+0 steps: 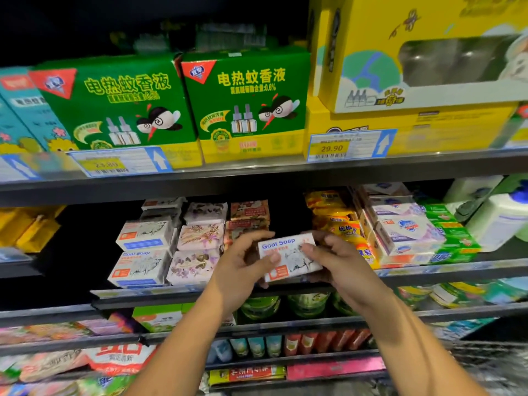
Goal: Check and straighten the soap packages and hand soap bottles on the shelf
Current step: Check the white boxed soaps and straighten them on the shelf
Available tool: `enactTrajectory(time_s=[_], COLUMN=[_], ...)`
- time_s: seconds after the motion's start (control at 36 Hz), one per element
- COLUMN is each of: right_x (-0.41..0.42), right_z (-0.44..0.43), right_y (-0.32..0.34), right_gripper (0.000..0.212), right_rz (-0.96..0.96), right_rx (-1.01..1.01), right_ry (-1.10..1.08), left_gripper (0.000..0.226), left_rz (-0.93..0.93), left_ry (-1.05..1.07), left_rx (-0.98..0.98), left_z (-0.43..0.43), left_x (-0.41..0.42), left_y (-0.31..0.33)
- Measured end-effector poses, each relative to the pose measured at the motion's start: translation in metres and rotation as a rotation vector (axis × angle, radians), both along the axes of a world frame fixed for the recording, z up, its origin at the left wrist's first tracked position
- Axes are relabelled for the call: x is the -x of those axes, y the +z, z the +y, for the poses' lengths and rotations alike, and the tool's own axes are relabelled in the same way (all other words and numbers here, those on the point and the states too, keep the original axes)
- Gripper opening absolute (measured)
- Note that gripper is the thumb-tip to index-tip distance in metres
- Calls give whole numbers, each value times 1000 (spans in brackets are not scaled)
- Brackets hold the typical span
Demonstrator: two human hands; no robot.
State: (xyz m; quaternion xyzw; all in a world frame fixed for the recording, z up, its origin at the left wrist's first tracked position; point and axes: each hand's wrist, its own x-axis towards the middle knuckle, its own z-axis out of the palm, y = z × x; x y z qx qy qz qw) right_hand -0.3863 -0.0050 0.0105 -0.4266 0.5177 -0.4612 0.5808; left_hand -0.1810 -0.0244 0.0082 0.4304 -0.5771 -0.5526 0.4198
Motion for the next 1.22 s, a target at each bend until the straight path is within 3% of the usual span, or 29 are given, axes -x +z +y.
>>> enactTrajectory(time_s=[0.08,0.14,0.19,0.25,0.39,0.61,0.72,0.83,0.97,1.08,1.22], right_x=[1,3,5,5,5,10,1,-19,-13,16,29], right_z=[0,1,1,1,0,-1,1,10,10,6,4], right_y=[1,4,6,7,9,7,2,-8,-26,-10,16], right_gripper=[25,24,27,33,39,55,46,31,38,43,59], right_rz=[-77,-130,-160,-137,-100,334,584,456,255,354,273], right_rx=[-48,-83,-114,-121,-97,114,209,304,220,251,366], right_ry=[-36,-53,-52,-19,46,267,256,209,121,-1,-96], left_gripper=[75,85,85,74,62,42,36,35,37,47,55], left_rz=[-48,-168,-286,-421,-417,-338,-389,-393,-437,-318,-327], left_ry=[-121,-219,-249,-150,-40,-9,-50,-22,-31,31,-16], left_rx=[60,134,202,389,540,520,554,541,471,280,172], left_z=[-3,-5,-3,-4,-13,-11,-9,-5,-6,-9,-6], left_x=[-9,-14,-14,-13,-17,-9,-4,10,17,9,12], left_y=[-8,-10,-6,-5,-10,3,11,20,25,18,7])
